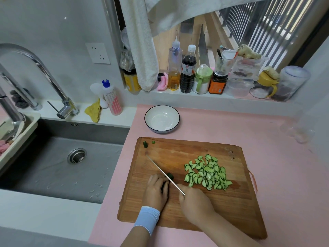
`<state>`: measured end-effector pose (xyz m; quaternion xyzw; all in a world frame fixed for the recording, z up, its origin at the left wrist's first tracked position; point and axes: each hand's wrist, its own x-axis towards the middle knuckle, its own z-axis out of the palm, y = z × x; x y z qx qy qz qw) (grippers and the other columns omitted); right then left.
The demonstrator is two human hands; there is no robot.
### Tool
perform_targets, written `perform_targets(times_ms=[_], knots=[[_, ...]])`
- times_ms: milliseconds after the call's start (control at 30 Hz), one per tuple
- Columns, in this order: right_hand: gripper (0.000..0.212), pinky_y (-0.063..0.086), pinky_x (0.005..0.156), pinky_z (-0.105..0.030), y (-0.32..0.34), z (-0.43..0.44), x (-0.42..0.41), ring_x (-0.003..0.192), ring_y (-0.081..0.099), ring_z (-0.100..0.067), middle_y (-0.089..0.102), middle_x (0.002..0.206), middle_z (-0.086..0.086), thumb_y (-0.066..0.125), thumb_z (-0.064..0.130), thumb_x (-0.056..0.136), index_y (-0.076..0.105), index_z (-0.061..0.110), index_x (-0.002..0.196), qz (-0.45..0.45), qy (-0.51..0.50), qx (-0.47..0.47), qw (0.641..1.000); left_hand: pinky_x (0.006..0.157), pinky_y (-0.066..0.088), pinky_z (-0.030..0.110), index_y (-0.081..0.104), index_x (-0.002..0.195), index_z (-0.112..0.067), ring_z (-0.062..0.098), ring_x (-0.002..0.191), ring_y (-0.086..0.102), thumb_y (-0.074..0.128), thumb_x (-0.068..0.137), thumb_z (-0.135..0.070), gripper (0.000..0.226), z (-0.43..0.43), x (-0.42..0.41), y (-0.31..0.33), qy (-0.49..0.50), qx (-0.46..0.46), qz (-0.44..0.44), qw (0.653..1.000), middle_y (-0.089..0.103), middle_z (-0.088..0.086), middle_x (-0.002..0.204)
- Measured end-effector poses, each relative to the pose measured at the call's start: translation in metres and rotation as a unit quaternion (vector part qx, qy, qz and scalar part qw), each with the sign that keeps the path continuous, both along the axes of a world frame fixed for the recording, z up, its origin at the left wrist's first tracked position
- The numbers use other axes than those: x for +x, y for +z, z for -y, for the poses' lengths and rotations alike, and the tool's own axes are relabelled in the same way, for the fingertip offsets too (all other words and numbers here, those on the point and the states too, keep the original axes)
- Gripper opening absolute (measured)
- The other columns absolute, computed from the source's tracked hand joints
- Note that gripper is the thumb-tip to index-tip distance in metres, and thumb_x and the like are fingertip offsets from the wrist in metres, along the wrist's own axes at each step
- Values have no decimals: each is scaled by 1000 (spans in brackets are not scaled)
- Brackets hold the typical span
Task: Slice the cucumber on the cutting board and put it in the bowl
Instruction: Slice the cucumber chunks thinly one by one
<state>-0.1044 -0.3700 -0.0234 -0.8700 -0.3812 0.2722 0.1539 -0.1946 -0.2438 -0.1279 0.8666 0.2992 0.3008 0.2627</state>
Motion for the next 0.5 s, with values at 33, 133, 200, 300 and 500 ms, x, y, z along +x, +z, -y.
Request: perform_targets(times_ms=[33, 133, 200, 300, 500], knots=[[40, 53, 81, -31, 0, 0, 0, 99, 68, -20, 74, 107, 0, 40, 31, 103, 53, 35, 141, 1, 0, 1, 1000, 82, 41, 13, 69, 84, -11, 13, 84, 54, 74, 79, -1, 12, 0, 0, 0, 2, -1, 0, 1000, 59, -1, 85], [42, 52, 82, -32, -1, 2, -3, 101, 67, -22, 73, 108, 0, 39, 32, 103, 49, 38, 144, 13, -1, -2, 1000, 79, 43, 14, 69, 82, -11, 11, 82, 53, 75, 77, 0, 14, -1, 0, -1, 6, -6, 3, 1000, 59, -2, 83], [45, 52, 83, -32, -2, 4, -6, 102, 66, -22, 73, 108, 0, 40, 34, 103, 45, 39, 147, 19, -4, -3, 1000, 78, 42, 14, 69, 80, -12, 11, 82, 53, 76, 75, 0, 15, -1, 0, -1, 9, -9, 3, 1000, 59, -3, 82], [47, 50, 82, -31, 1, 9, -8, 103, 66, -21, 73, 110, 0, 41, 34, 103, 42, 41, 149, 24, -7, -4, 1000, 79, 40, 11, 70, 80, -12, 10, 82, 53, 77, 75, 0, 15, -1, 0, -1, 11, -16, 3, 1000, 60, -3, 82], [47, 49, 80, -32, 8, 19, -12, 99, 66, -21, 73, 106, 1, 39, 36, 104, 41, 42, 150, 48, 15, -1, 999, 85, 37, 6, 75, 95, -18, 8, 87, 54, 79, 76, -5, 23, 1, 0, 3, 4, -29, 21, 999, 65, -5, 90]])
